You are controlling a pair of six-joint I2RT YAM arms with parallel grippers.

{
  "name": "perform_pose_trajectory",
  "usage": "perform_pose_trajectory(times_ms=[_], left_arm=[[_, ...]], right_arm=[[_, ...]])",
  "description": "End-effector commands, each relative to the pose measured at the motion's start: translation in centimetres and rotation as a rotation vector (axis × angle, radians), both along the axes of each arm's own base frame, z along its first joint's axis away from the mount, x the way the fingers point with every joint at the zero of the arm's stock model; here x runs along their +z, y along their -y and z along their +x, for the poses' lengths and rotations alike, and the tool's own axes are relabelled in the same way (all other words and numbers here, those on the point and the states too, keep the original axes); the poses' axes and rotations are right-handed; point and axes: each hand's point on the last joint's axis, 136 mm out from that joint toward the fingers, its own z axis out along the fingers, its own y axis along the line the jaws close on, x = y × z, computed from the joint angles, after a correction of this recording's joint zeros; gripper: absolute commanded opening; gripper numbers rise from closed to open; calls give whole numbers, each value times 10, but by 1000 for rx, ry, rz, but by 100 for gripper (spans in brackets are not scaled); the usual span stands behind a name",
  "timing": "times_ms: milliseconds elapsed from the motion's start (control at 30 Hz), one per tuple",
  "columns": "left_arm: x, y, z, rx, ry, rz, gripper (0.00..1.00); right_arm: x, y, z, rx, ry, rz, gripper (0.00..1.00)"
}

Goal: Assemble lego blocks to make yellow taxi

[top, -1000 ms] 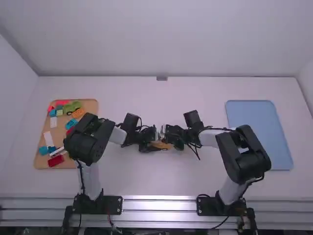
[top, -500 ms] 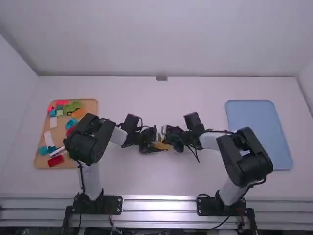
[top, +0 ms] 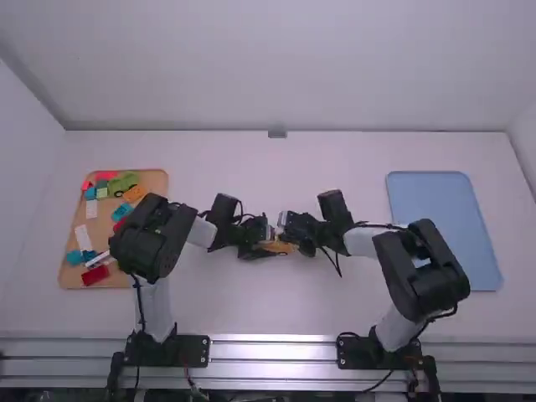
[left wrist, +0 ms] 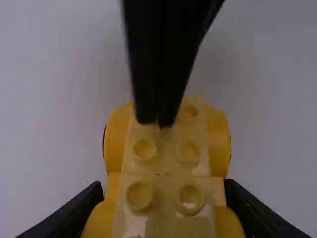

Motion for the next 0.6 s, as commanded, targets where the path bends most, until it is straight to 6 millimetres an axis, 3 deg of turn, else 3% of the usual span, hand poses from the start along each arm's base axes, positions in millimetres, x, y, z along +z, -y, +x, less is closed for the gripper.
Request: perform_pose_trajectory(times_ms=[0,33,67,100,133,200,267,367,400,433,567], left_arm=[[-2,1,-2,-2,-12,-10,32],[-2,1,-2,-1,-11,-10,32],[-1,1,0,0,-2,-11,35],[-1,1,0,0,0,-12,35],[0,2,3,7,6,-17,38],[0,1,5,23,4,-12,40],[-1,-1,13,71,-7,3,49],[-1,-1,15,82,-2,4,74],[0,-1,16,83,2,1,92],[1,0,17,94,-7,-3,99],[5,0,27,160,-62,-13,99]], right_arm=[[41,-3,17,32,47,132,11],[44,-3,19,32,51,142,12],[58,-2,29,32,65,179,25],[61,-2,31,30,63,188,28],[78,-3,42,18,54,228,47],[88,-4,47,19,46,254,51],[110,-6,53,48,50,305,64],[135,-9,56,98,47,359,99],[149,-11,58,120,45,381,99],[158,-12,59,135,46,394,99],[183,-16,66,154,59,410,99]])
